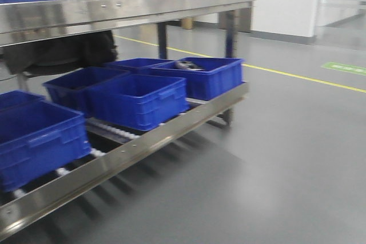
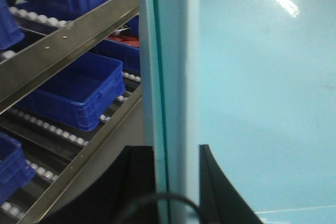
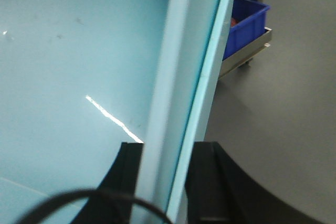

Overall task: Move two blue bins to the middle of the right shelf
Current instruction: 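Turn the base toward the steel shelf with the red bag bin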

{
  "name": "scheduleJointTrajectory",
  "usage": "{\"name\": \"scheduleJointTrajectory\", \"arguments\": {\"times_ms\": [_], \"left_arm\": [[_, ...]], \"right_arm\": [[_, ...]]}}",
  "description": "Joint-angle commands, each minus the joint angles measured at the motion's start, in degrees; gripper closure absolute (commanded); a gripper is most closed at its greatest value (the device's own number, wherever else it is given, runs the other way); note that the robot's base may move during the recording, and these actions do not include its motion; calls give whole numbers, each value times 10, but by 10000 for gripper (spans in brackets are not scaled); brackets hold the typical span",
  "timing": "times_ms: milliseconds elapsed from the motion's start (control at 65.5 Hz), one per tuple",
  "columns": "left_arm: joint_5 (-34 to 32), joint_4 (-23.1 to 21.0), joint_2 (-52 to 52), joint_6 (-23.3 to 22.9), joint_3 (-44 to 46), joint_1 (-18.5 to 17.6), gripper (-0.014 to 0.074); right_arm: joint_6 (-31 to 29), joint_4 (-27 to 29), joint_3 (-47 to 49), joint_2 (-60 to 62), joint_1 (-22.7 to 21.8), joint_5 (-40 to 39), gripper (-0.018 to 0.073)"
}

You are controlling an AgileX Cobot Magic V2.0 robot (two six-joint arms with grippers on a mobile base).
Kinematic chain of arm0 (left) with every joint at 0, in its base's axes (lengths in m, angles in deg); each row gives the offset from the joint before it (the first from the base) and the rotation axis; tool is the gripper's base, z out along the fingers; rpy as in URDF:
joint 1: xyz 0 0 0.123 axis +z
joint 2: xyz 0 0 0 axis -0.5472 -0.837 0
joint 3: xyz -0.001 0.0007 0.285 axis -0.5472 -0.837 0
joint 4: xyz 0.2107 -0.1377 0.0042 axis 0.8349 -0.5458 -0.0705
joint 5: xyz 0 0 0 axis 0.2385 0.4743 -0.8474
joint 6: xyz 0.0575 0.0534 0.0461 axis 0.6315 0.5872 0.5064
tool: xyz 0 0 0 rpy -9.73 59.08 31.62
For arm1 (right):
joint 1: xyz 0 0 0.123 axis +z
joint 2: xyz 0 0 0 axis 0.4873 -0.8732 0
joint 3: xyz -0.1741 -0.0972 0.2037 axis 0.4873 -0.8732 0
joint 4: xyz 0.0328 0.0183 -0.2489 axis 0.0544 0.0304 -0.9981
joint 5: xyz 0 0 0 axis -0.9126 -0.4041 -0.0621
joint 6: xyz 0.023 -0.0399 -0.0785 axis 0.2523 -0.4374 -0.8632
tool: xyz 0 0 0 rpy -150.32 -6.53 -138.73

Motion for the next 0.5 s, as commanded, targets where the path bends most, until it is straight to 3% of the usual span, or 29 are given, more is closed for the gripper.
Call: {"name": "scheduleJointTrajectory", "arguments": {"times_ms": [0,489], "left_arm": [[-61,-23,8,3,9,-4,707],[-61,-23,8,3,9,-4,707]], "right_arm": [[-14,27,8,12,4,-43,712],[-14,27,8,12,4,-43,712]]}}
